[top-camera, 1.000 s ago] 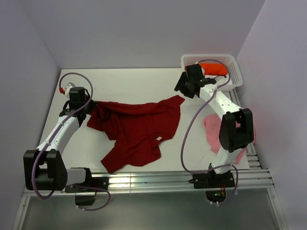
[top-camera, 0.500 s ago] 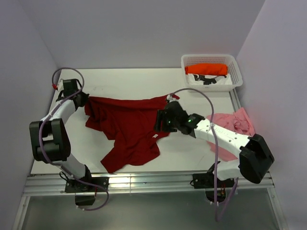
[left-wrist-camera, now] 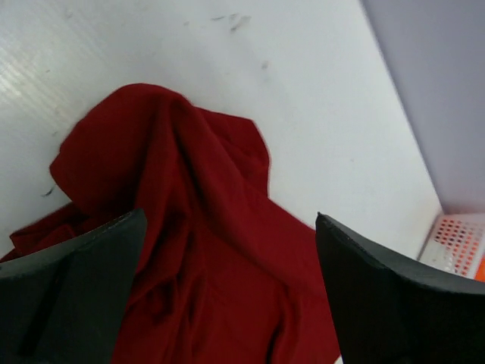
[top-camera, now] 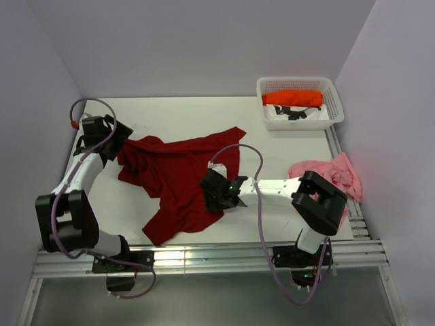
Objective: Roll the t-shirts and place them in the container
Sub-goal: Flatten the tshirt
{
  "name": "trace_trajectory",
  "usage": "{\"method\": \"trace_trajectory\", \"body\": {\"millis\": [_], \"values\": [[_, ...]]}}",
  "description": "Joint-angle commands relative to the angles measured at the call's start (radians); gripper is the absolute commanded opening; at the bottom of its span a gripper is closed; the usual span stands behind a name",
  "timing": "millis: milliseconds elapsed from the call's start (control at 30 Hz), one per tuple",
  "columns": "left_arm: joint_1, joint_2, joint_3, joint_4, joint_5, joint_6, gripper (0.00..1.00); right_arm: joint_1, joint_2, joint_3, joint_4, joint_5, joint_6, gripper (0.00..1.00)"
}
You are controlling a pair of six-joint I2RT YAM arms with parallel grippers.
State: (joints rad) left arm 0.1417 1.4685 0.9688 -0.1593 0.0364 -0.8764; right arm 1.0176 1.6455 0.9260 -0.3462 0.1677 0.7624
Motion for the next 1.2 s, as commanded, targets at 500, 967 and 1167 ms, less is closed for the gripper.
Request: {"method": "trace_trajectory", "body": {"millis": [500, 967, 1167], "values": [[-0.197, -0.232, -0.228, 0.066, 0.003, 0.060, 0.99, -0.535, 0.028, 0.138, -0.082, 0.052, -0.113, 0.24], [-0.384, -0.372, -0.317, 0.041, -0.009, 0.113, 0.98, -0.429, -0.423, -0.233, 0.009, -0.096, -0.046, 0.64], [-0.543, -0.399, -0.338, -0.008, -0.032, 0.091, 0.97, -0.399, -0.383, -0.288, 0.052, -0.083, -0.008, 0.61]]}}
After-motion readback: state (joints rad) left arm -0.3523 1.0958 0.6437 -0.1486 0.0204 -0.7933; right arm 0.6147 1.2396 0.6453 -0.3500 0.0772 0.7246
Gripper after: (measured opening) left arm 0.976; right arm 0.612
